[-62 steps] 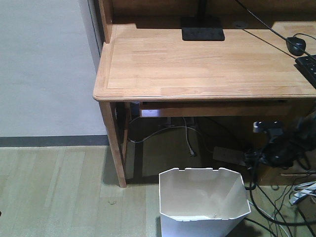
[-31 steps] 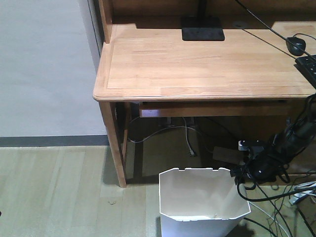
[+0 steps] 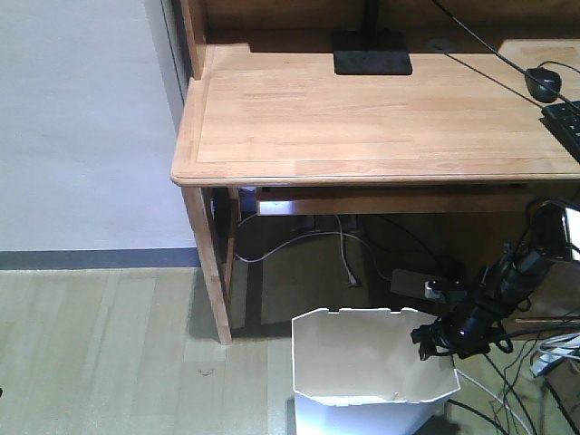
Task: Move trash bin to bedside with robot
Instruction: 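Close the right gripper on the bin rim farthest from the desk leg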
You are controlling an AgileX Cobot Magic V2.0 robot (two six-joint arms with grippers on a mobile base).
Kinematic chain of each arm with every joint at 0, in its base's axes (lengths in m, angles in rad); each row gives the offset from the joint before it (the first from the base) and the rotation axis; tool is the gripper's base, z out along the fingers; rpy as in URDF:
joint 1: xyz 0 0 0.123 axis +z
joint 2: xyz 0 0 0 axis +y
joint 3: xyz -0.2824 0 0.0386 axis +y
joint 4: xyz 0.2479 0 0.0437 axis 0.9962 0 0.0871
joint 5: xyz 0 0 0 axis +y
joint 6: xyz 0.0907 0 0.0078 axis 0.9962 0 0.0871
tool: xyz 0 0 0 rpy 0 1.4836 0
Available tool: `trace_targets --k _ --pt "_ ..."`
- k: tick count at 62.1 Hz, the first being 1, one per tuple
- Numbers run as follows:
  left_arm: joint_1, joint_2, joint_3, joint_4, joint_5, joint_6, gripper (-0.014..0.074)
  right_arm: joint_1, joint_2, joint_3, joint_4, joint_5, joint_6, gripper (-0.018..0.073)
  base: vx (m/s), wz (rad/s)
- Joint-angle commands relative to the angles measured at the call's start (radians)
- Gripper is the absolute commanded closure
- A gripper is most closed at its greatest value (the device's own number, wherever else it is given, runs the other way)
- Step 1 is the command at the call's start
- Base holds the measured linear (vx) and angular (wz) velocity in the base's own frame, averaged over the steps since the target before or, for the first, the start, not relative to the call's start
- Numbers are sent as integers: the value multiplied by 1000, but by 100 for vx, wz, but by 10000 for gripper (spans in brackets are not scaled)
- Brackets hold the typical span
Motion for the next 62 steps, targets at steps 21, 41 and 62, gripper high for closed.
trace_targets --k 21,41,62 --pt "1 -14 12 -4 -69 -6 602 -4 56 -153 1 78 -7 51 0 0" --pt "1 -14 12 -4 -69 -6 602 -4 91 -222 10 162 -8 560 0 0" --pt "1 -14 12 -4 -69 -6 602 -5 63 -216 152 224 -186 568 0 0"
